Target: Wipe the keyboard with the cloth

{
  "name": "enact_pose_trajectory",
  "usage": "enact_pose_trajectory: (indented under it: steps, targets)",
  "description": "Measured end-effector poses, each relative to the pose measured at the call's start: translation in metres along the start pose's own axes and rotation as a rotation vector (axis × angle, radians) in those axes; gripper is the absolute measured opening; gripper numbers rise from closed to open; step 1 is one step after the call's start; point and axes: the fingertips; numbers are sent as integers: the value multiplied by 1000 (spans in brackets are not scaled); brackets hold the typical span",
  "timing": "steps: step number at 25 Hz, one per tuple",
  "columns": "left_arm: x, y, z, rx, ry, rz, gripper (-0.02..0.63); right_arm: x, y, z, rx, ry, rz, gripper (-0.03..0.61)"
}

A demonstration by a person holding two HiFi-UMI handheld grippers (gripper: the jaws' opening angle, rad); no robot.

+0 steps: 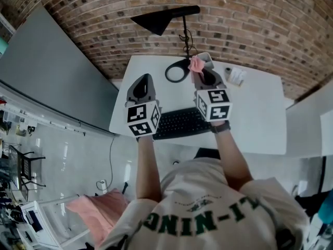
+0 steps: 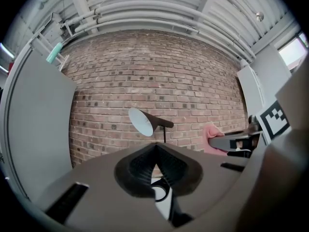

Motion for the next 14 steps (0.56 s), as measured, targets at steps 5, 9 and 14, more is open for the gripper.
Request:
enact_pose_trajectory:
  steps: [5,9,14]
  targets:
    - [-8,-4,4,-8,20,-14,0,-1,5,5,-6,-10,7,25]
    - [-12,-6,4,-12,36,-13,0,-6,7,11,-17,0,-6,25]
    - [-13,-13,1,-16,29,-6,0,-10,7,22,-28,26,-16,25]
Point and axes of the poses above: the fingertips, and each gripper's own axes: y backward along the fingers, z to its right, x out of its top, and after that the axes turned 3 degrees about -y, right-handed
